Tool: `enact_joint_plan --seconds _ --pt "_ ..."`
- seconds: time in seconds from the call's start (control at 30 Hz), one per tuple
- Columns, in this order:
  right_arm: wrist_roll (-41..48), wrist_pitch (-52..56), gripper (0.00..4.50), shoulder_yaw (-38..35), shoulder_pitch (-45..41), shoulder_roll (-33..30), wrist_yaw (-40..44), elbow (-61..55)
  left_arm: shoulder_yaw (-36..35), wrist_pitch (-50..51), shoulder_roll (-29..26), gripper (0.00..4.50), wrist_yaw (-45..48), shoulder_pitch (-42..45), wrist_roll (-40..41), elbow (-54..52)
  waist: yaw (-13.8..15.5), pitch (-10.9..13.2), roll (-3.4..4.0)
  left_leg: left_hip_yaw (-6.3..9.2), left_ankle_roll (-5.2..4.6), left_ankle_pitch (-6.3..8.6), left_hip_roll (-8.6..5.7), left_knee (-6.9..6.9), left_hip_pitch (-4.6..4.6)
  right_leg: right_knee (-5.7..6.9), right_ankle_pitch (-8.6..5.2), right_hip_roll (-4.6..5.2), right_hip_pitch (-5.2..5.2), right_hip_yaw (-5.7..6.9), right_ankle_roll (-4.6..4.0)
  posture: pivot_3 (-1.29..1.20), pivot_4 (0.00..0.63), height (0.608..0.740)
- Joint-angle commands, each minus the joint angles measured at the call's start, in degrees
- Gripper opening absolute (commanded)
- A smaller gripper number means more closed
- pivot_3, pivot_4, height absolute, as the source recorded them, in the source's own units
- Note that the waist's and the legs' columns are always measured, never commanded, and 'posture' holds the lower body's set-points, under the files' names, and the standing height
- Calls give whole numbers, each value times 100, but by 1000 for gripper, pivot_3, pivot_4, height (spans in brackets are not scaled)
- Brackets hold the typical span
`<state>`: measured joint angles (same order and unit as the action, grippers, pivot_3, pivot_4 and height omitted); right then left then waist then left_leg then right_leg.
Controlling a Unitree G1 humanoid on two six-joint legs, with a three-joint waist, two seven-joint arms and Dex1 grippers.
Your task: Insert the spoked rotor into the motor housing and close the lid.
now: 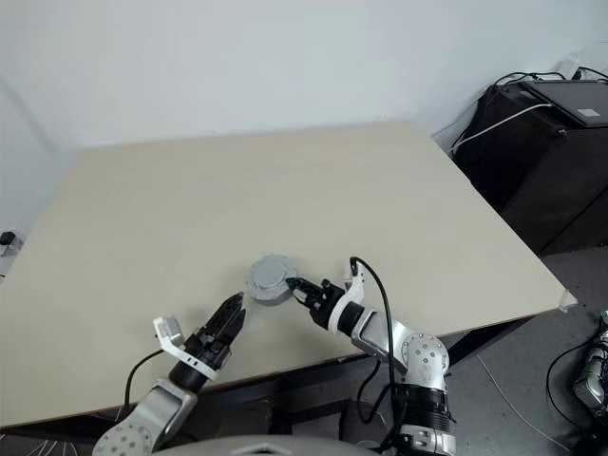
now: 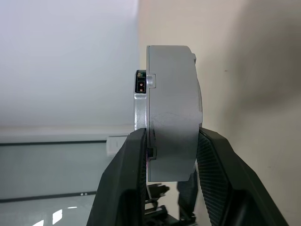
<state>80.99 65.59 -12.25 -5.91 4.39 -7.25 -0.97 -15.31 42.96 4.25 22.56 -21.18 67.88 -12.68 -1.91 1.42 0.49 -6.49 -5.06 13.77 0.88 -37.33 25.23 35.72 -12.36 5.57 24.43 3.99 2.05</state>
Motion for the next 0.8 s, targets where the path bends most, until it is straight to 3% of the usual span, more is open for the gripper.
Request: enact_joint_plan --seconds 0.03,0.8 --pt "507 99 1216 175 -103 62 68 -377 116 -114 294 4467 54 144 207 119 -1 0 0 0 0 0 0 0 0 1 0 0 0 2 0 0 0 740" --pt "862 291 1216 684 160 -425 -52 -267 435 -398 202 4467 208 74 473 74 41 -1 -2 -1 -5 2 2 -34 1 11 9 -2 -10 8 13 0 0 740"
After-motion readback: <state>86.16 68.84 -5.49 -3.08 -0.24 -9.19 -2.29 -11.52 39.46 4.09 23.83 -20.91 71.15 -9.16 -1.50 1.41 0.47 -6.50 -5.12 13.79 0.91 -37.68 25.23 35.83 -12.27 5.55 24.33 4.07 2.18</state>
